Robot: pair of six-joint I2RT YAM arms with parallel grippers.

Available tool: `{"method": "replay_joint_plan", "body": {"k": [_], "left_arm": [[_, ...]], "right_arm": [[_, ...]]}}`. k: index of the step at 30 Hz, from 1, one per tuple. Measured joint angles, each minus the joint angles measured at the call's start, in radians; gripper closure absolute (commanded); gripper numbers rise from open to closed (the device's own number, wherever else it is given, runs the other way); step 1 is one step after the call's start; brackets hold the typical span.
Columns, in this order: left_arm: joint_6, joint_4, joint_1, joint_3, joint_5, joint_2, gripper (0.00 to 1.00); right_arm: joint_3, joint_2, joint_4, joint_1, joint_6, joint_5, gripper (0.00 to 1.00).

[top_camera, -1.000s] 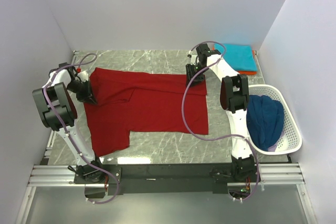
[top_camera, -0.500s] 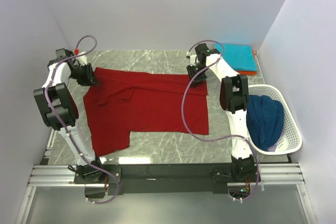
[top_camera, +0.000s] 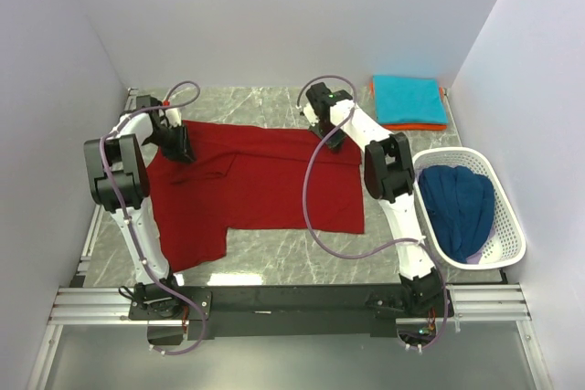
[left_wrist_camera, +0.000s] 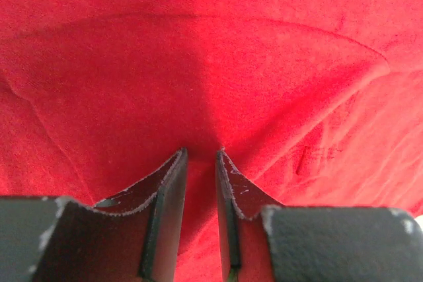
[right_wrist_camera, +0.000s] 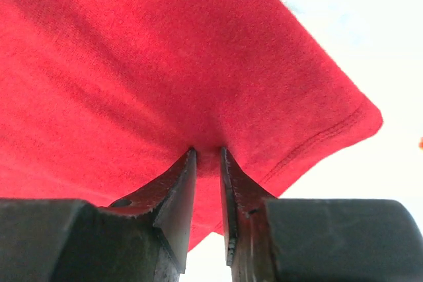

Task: Fold and stack the t-shirts
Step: Fold the tshirt

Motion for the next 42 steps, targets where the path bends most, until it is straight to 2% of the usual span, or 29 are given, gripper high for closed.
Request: {"method": "replay_joint_plan", "body": {"k": [7,11,15,22,25,28,31,35,38,42], "left_arm": [[-0.051,-0.025,-0.010,0.068,0.011,0.056,0.69],[-0.094,-0.042,-0.022,0.148,0.031,0.112,0.68],[-0.132,-0.060,-0.032,0.233,0.058,0.169,0.68],[-0.186,-0.046,-0.047,0.374,0.123,0.261,0.66],[-0.193,-0.017,-0.048,0.363,0.138,0.251,0.61],[-0.167,0.026,-0.048,0.278,0.131,0.181,0.48],[-0.089,0.035,-0.047,0.190,0.126,0.063,0.40],[0.103,-0.007,-0.028,0.086,0.163,-0.155,0.27],[0.303,-0.107,0.031,0.022,0.242,-0.325,0.22],[0.543,-0.246,0.169,-0.031,0.305,-0.411,0.17]], "right_arm": [[0.163,0.099,-0.041,0.008,-0.089,0.116,0.64],[0.171,0.110,-0.027,0.010,-0.136,0.171,0.63],[0.133,0.113,0.074,0.008,-0.200,0.270,0.65],[0.135,0.135,0.271,-0.041,-0.275,0.381,0.64],[0.124,0.113,0.358,-0.076,-0.284,0.395,0.61],[0.054,0.020,0.378,-0.104,-0.259,0.356,0.53],[0.000,-0.119,0.322,-0.106,-0.210,0.262,0.44],[-0.119,-0.369,0.225,-0.092,-0.154,0.058,0.20],[-0.291,-0.576,0.158,-0.083,-0.138,-0.101,0.19],[-0.542,-0.733,0.103,-0.067,-0.146,-0.220,0.21]]}}
